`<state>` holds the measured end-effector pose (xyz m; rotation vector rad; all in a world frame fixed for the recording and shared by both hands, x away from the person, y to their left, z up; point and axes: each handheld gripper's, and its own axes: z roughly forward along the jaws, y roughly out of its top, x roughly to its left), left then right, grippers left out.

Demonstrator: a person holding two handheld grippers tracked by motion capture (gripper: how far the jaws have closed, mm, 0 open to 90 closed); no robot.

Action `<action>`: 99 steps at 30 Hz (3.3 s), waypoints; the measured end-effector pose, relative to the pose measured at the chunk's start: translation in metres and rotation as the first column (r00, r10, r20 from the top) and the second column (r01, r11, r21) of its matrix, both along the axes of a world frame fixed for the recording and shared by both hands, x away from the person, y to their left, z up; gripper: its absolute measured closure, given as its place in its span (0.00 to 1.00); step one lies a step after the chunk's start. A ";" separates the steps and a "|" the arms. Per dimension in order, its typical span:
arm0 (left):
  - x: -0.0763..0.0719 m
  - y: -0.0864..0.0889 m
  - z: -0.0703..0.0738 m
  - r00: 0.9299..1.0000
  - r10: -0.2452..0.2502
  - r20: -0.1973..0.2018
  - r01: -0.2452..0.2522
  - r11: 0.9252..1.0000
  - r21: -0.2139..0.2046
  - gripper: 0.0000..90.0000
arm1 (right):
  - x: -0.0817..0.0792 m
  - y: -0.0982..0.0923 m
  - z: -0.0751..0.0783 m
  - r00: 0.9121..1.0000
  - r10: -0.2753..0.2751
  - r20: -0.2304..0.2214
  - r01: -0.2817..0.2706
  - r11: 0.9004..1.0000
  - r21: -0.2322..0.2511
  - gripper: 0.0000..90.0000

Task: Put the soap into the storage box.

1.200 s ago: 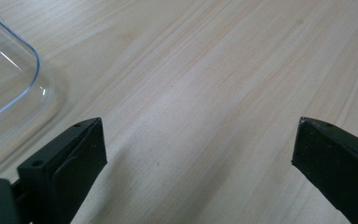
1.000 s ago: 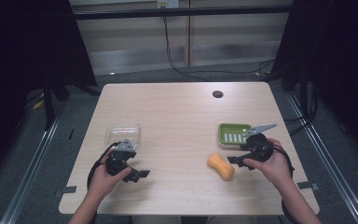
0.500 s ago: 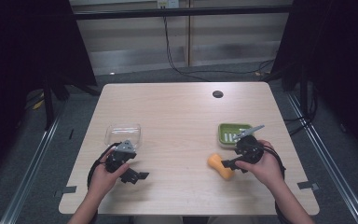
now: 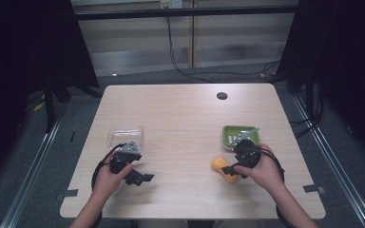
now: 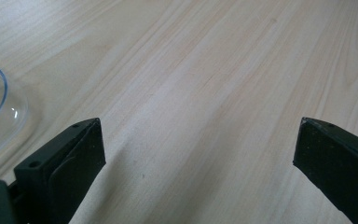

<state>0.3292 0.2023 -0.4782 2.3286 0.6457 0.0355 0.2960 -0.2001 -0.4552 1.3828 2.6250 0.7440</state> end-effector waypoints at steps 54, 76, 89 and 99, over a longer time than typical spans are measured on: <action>0.001 0.003 0.001 1.000 -0.003 -0.006 0.003 1.000 0.004 0.02 | 0.018 0.035 -0.010 0.981 -0.012 -0.193 -0.032 0.974 -0.224 0.56; 0.001 0.002 0.001 1.000 -0.011 -0.011 0.011 1.000 0.010 0.02 | 0.026 0.028 0.021 0.967 0.088 -0.238 -0.136 0.972 -0.193 0.56; 0.001 0.002 -0.001 1.000 -0.008 -0.014 0.008 1.000 -0.001 0.02 | 0.032 0.024 0.036 0.962 0.131 -0.241 -0.177 0.967 -0.184 0.56; 0.001 0.001 -0.001 1.000 -0.012 -0.018 0.011 1.000 -0.001 0.02 | 0.038 0.021 0.041 0.957 0.168 -0.235 -0.212 0.961 -0.175 0.56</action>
